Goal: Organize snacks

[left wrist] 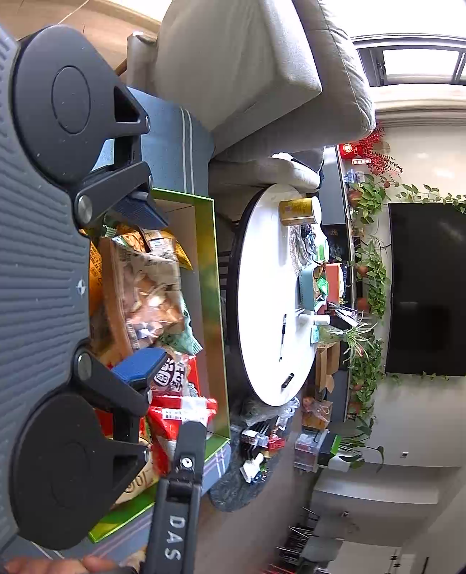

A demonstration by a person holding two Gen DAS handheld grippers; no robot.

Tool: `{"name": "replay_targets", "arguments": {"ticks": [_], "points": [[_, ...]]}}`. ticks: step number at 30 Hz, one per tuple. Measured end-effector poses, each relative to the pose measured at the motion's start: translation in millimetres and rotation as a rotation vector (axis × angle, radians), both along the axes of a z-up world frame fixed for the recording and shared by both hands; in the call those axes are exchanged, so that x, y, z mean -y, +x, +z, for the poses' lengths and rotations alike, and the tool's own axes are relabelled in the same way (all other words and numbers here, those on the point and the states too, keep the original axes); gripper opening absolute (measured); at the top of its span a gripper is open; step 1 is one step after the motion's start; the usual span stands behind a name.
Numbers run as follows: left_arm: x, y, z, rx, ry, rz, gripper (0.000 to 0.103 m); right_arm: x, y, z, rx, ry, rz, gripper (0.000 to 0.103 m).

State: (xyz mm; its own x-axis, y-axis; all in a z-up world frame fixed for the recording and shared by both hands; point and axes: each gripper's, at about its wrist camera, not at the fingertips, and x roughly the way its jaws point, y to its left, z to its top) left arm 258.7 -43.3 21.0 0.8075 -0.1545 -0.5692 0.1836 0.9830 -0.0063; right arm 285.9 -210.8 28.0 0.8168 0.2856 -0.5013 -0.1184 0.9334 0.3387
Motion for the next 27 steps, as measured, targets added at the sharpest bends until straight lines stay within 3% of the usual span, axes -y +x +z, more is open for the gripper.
{"name": "replay_targets", "arguments": {"ticks": [9,11,21,27], "points": [[-2,-24,10,-0.014,0.012,0.033,0.071,4,-32,15,0.036,0.016,0.014,0.080],[-1,-33,14,-0.007,0.026,0.050,0.082,3,-42,19,0.048,0.018,0.026,0.080],[0,-98,44,0.070,0.075,0.088,0.082,-1,-99,43,0.114,0.004,0.048,0.080],[-5,-140,56,0.110,0.056,0.106,0.082,1,-131,52,0.163,-0.010,0.025,0.080]]}}
